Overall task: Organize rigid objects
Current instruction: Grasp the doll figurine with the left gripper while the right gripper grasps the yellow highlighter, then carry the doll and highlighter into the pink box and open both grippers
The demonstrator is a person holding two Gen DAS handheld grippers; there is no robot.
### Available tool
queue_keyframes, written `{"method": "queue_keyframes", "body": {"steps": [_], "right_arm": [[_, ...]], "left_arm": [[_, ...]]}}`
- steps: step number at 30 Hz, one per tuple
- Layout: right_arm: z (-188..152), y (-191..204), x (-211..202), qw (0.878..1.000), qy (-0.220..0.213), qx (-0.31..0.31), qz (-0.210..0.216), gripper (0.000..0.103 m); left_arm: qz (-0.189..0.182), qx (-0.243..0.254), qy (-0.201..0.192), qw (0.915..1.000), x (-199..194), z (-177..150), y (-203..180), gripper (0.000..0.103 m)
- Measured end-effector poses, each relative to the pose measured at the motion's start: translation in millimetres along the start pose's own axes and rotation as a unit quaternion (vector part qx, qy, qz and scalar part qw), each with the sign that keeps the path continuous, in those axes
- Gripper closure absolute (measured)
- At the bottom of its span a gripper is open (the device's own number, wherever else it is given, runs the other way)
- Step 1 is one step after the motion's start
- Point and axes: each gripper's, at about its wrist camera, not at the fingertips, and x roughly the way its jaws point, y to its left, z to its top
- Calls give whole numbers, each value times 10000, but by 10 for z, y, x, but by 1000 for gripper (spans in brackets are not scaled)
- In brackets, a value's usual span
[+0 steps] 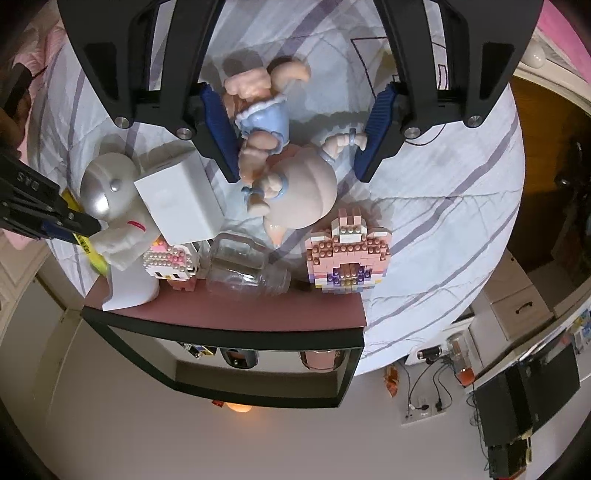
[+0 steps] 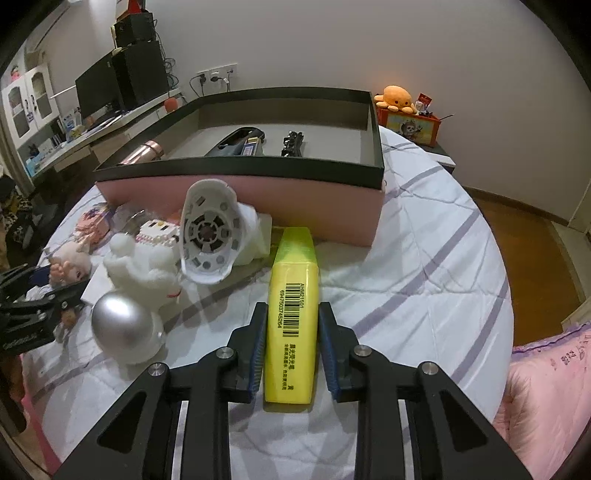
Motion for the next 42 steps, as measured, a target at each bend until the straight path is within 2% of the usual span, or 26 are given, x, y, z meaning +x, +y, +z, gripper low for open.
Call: {"method": "queue_keyframes", "body": {"steps": [6, 12, 18, 26, 34, 42], "right_arm": [[77, 53, 89, 9998, 10, -177, -132, 74], [41, 16, 16, 9999, -10, -123, 13, 76], [34, 33, -206, 9996, -112, -110, 224, 76], [203, 144, -598, 9975, -492, -287, 414, 76], [542, 185, -661, 9948, -745, -401, 575, 76], [986, 27, -329, 9951, -651, -382, 630, 76]], "left_arm": [[-135, 95, 65, 9998, -87, -23, 1, 39], [-224, 64, -19, 9997, -197, -28, 7, 39], [-407, 129, -186, 9989, -365, 10, -25, 39], [-489, 224, -429, 9976, -557, 161, -89, 39], [-529, 474, -691, 9951, -631, 537, -229, 39], [-698, 585, -661, 9936, -350, 1099, -266, 39]]}}
